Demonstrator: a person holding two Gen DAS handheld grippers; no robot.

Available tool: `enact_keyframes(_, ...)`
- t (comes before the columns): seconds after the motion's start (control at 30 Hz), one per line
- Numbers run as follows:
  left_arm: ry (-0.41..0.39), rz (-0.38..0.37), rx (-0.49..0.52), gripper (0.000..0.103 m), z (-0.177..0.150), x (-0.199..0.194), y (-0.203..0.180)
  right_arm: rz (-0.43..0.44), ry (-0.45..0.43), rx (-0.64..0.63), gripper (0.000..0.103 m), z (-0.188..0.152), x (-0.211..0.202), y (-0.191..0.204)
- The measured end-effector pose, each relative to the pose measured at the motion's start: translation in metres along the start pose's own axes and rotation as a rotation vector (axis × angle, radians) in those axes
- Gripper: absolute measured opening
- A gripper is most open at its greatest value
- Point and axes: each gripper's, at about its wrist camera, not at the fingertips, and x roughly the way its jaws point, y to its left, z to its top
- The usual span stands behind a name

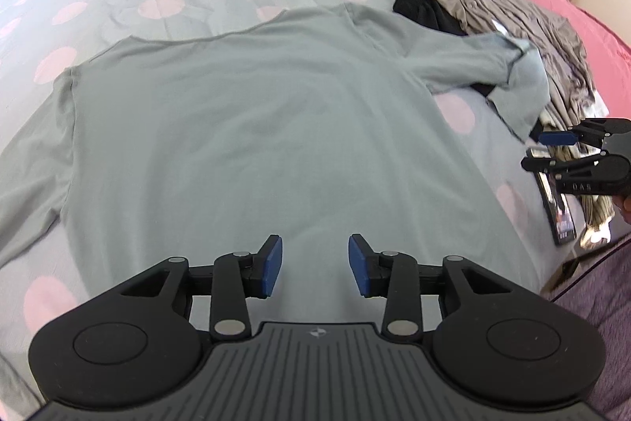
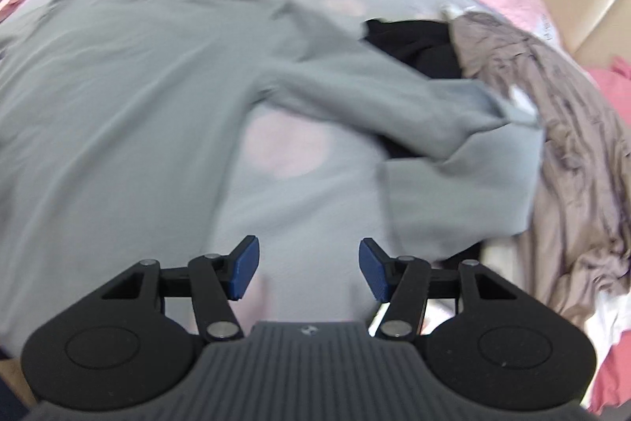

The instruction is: Fold clothes

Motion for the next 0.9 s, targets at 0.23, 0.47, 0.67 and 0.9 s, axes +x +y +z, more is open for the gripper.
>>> enact_keyframes(0.23, -0.02, -0.009, -0.037, 0.038, 0.018, 0.015, 0.004, -0.028, -0.017, 0.061, 0.056, 0.017, 0.035, -0.039)
enact_keyframes(0.47, -0.025, -0.06, -0.015, 0.042, 0.033, 0.033, -0.004, -0.023, 0.025, 0.199, 0.055, 0.027, 0.071, -0.065)
enact_keyframes(0.67, 0.001, -0.068, -0.018, 0.043, 0.038, 0.048, -0.004, 0.005, 0.056, 0.313, 0.033, 0.027, 0.087, -0.086)
enact_keyframes(0.9, 0.0, -0.056, -0.045, 0.043, 0.037, 0.047, 0.002, -0.021, 0.056, 0.358, 0.008, 0.033, 0.071, -0.088)
